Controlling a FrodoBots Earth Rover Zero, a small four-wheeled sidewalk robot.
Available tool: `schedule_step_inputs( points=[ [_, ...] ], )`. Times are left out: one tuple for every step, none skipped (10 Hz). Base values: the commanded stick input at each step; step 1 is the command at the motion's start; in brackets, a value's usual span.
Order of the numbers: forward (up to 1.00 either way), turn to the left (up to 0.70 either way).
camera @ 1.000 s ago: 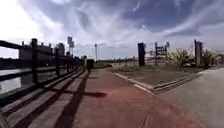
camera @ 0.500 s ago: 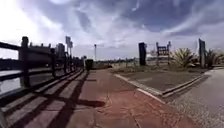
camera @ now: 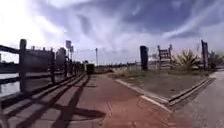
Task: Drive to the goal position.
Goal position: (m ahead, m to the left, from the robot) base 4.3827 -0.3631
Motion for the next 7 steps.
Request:
schedule_step_inputs(
  points=[
    [0.85,-0.04],
    [0.85,-0.04],
    [0.85,-0.04],
    [0.85,-0.04],
    [0.85,-0.04],
    [0.85,-0.04],
    [0.85,-0.04]
  ],
)
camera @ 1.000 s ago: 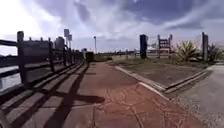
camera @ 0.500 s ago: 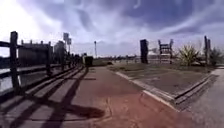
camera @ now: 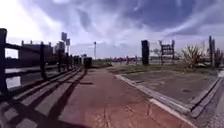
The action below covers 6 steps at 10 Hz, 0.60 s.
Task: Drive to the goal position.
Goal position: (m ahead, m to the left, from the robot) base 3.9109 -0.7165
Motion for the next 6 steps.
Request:
schedule_step_inputs(
  points=[
    [0.85,-0.04],
    [0.85,-0.04],
    [0.85,-0.04],
    [0.85,-0.04],
    [0.85,-0.04],
    [0.85,-0.04]
  ],
)
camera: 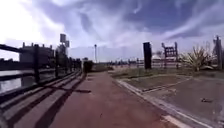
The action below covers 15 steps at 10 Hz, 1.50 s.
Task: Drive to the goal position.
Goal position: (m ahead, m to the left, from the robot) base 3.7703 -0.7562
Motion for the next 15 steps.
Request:
schedule_step_inputs(
  points=[
    [0.85,-0.04],
    [0.85,-0.04],
    [0.85,-0.04],
    [0.85,-0.04],
    [0.85,-0.04],
    [0.85,-0.04],
    [0.85,-0.04],
    [0.85,-0.04],
    [0.85,-0.04],
    [0.85,-0.04],
    [0.85,-0.04],
    [0.85,0.1],
    [0.85,0.26],
    [0.85,0.09],
    [0.85,-0.04]
  ],
)
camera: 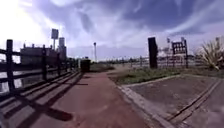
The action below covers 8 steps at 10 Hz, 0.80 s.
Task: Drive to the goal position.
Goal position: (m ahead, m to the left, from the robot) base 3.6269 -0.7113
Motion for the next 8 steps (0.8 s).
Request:
schedule_step_inputs(
  points=[
    [0.85,-0.04],
    [0.85,-0.01],
    [0.85,0.02],
    [0.85,0.06],
    [0.85,0.09],
    [0.85,0.13],
    [0.85,0.16],
    [0.85,0.2]
  ],
)
